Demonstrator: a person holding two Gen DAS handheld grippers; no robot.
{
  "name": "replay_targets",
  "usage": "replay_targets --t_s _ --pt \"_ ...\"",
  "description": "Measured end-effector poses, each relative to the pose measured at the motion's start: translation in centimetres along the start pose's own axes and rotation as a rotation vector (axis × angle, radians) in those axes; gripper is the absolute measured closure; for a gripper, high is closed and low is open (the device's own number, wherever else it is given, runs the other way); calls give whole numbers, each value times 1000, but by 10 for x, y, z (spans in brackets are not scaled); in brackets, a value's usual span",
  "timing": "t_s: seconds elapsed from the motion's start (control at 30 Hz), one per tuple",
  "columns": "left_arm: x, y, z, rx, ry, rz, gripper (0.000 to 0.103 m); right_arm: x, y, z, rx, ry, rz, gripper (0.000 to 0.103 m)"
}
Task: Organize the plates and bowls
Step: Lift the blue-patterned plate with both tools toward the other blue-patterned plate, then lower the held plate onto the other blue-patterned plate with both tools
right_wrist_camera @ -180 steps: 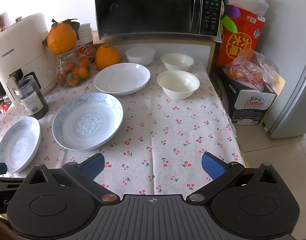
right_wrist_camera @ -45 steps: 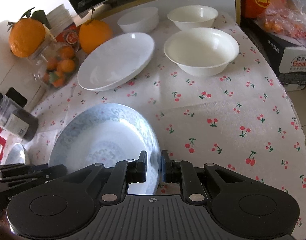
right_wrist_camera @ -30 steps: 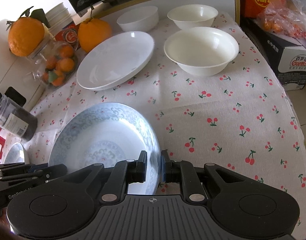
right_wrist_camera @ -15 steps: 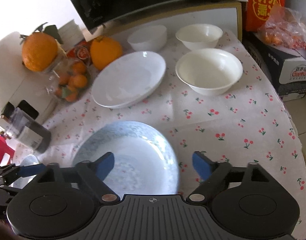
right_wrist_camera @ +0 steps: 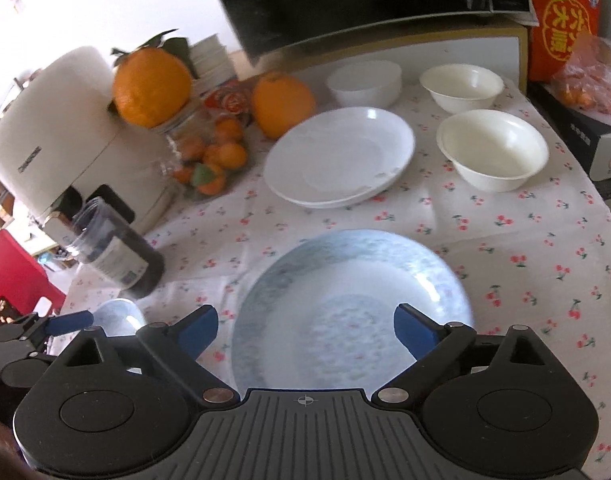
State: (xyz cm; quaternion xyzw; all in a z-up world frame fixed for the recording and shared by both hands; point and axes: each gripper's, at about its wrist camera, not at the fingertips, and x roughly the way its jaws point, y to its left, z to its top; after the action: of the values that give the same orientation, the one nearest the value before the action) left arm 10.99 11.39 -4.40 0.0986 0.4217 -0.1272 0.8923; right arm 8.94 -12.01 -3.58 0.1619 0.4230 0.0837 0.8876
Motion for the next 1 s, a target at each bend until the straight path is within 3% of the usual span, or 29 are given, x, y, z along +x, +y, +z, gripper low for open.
replay_targets --t_s 0.2,0.4,0.6,0.83,1.0 --pt "-2 26 -11 17 -40 42 1 0 39 -15 -47 -20 25 6" --pt "-6 48 -28 32 -56 40 1 0 81 -40 -149 -75 82 6" --pt "-1 74 -47 -32 -25 5 5 13 102 -58 -133 -65 135 6" --pt "-3 96 -61 -133 -21 -42 19 42 122 -82 -178 -59 106 6" --pt "0 99 -65 -143 -16 -61 33 55 136 -100 -254 -58 92 6"
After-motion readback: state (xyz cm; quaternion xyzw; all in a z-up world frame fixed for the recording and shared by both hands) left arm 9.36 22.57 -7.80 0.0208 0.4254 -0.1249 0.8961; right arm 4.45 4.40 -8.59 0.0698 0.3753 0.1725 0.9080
